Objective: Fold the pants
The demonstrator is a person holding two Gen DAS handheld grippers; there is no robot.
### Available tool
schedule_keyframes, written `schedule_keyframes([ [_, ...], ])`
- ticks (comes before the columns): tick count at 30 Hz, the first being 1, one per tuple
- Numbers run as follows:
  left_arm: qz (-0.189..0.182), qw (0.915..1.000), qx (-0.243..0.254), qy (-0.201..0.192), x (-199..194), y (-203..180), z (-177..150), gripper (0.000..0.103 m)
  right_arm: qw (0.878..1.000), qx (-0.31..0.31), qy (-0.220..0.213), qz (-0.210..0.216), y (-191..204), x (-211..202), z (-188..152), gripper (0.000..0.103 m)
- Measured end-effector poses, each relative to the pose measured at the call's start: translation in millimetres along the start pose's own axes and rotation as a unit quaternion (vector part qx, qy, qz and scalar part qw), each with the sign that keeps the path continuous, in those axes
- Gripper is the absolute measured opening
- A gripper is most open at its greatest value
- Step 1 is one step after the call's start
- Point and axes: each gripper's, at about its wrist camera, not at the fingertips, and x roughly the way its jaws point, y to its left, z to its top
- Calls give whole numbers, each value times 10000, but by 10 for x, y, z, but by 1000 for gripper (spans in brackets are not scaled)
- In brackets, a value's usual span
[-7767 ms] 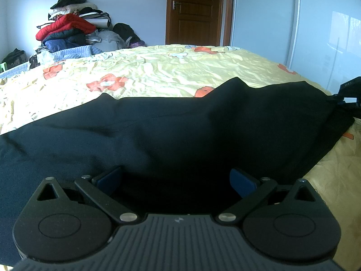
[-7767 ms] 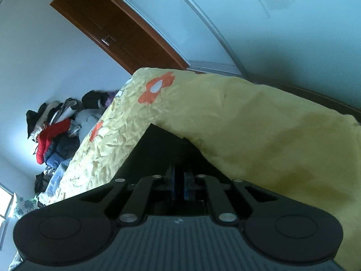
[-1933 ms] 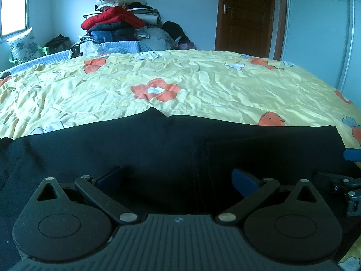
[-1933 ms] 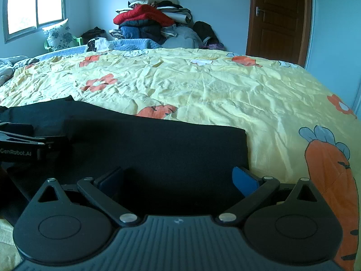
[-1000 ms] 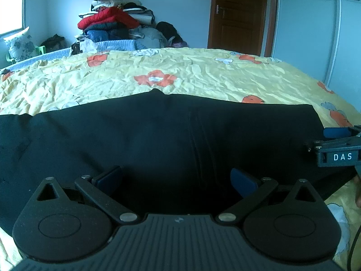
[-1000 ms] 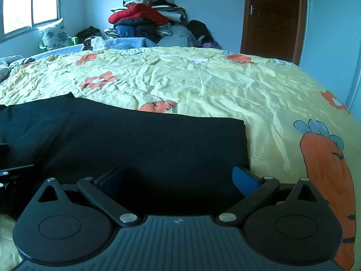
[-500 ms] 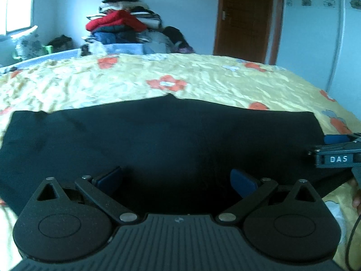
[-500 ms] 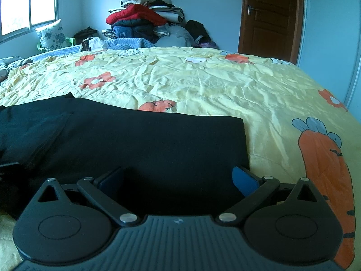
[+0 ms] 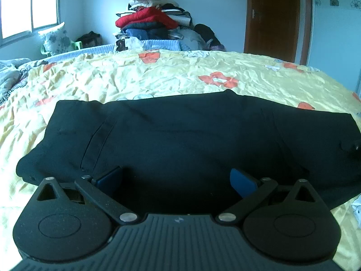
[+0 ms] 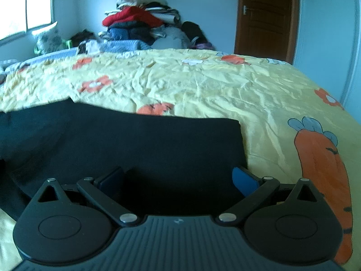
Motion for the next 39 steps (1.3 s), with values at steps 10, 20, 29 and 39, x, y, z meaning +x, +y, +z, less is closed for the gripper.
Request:
schedule_keyframes([
  [10,-46,10000,-72,8,7,32,-8,103,9919,-983,227,774,741,58,121,103],
  [20,-75,9999,-96,-2,-2,38,-16,103,9932,-773,80,863,738,130,-36,103],
  [29,-133,9999,-64,-90,-91,55,-29,103,9925,-891,118,830,752,108,-18,103],
  [39,724,9959,-332,-427,-420,610,-5,103,9337,-3299,-1355,306,1593,-334,69,103],
])
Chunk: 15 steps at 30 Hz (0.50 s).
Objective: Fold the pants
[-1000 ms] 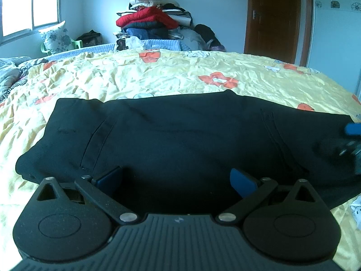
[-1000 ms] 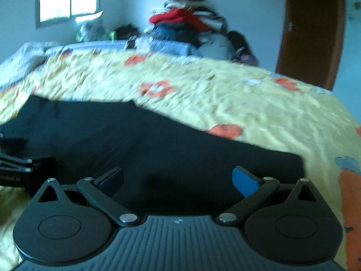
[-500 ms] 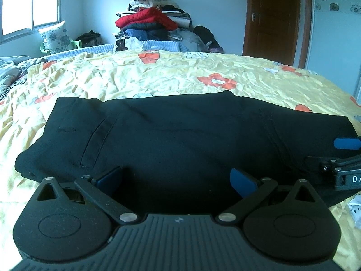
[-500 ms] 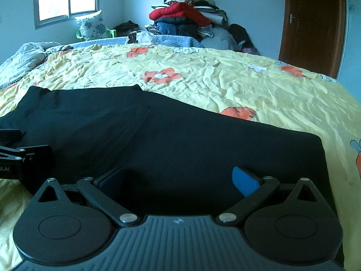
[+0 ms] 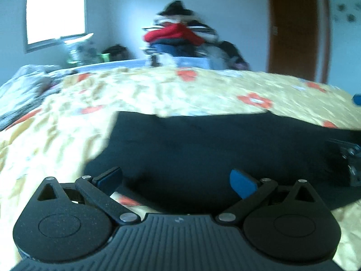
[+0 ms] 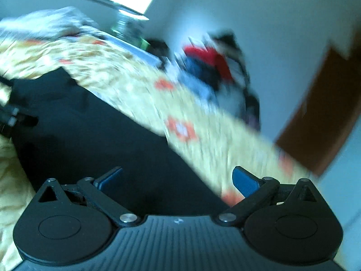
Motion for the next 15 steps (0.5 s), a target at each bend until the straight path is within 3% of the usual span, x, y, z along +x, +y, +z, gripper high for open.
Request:
schedule_keyframes([
  [4,488,9979,-417,-75,-35,386,84,103,9919,-1125,-586,34,451,-94,264,103],
  [8,1270,9895,-678,-156,-103,711,127,103,9834,-1521,-949,273,825,-151,475,103],
  [10,1477,9850,-888,-100,-120,906,127,103,9798,-1633,-1033,522,995,-160,548,103],
  [15,1277,9764,-1729,207,-121,1287,64,102,9652,-2055,-1385,837,1436,-196,640,103],
])
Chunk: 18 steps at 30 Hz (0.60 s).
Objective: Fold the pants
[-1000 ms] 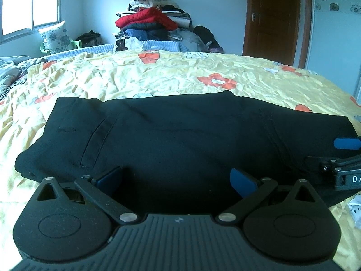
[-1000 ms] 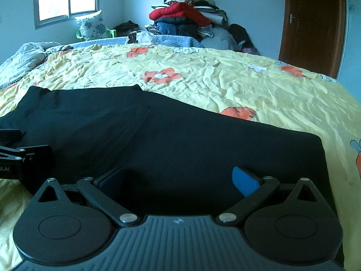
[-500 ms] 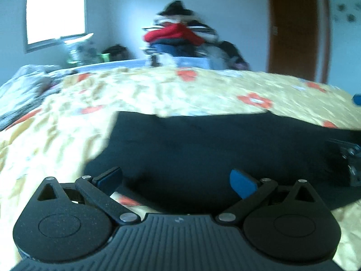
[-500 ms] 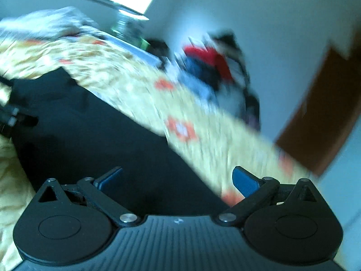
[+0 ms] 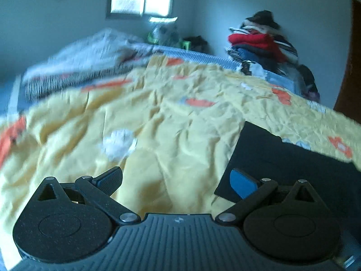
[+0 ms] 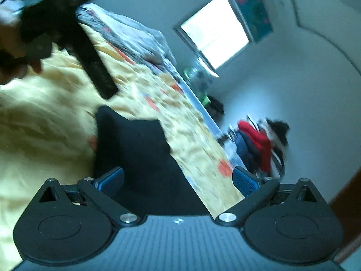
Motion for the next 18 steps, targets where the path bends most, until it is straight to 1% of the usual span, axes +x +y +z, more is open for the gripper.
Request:
schedule_keyframes([
  [2,-251,9985,-463,153,14,138,8,102,9996,-131,-86,219,112,46,86,103],
  [4,-613,9932,-923,354,48,251,7,102,9989,-156,-91,439,227,123,168,103],
  [6,-1001,9839,-1355,602,102,334,1,102,9981,-172,-9,584,308,239,231,103],
  [9,-1593,9647,-1861,967,172,420,-20,102,9978,-346,172,533,432,425,291,103],
  [11,-1752,9596,-1933,1056,200,418,-18,102,9977,-438,242,454,489,507,300,102],
  [14,-1851,9591,-1849,1084,212,357,13,102,9981,-363,346,371,461,621,322,102],
  [15,-1914,9580,-1829,1104,227,339,25,102,9981,-387,358,322,456,645,320,100],
  [16,-2010,9561,-1806,1134,232,304,36,102,9980,-416,384,297,452,676,314,91],
  [17,-2089,9547,-1767,1168,235,276,40,102,9975,-456,441,323,461,708,307,74],
  [18,-2173,9534,-1701,1218,247,229,51,102,9968,-467,503,397,463,734,295,65],
])
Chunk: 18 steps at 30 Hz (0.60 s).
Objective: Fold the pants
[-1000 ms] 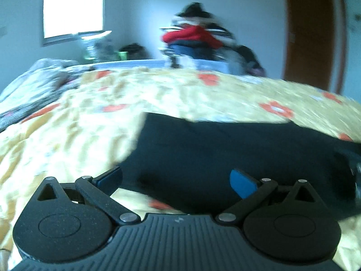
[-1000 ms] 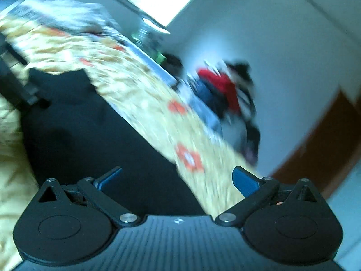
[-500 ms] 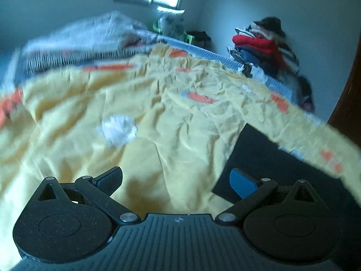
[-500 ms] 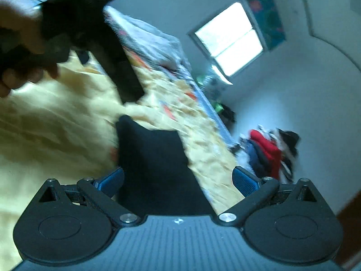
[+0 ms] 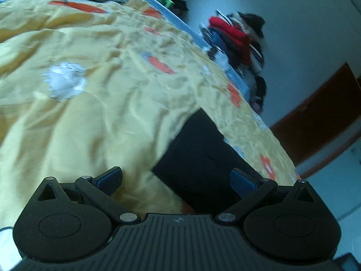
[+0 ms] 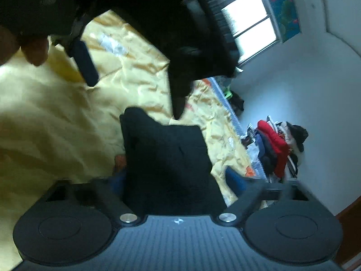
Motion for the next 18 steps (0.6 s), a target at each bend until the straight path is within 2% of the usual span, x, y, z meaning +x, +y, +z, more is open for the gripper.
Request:
schedule_keyframes([
  [1,-50,10000,43,71,58,-28,12,102,10000,12,-1,85,-1,5,-18,50],
  [4,-247,9992,76,308,207,-96,15,102,9996,98,-78,262,-3,-37,-64,32],
  [8,-572,9962,-223,615,446,-90,8,102,9963,741,-201,380,-179,-77,-78,31],
  [15,-1094,9884,-874,586,686,-47,89,102,9815,1790,-252,625,-580,-91,-150,33],
  [18,-1151,9889,-808,490,711,-86,172,102,9822,1687,-266,784,-562,-125,-143,51],
])
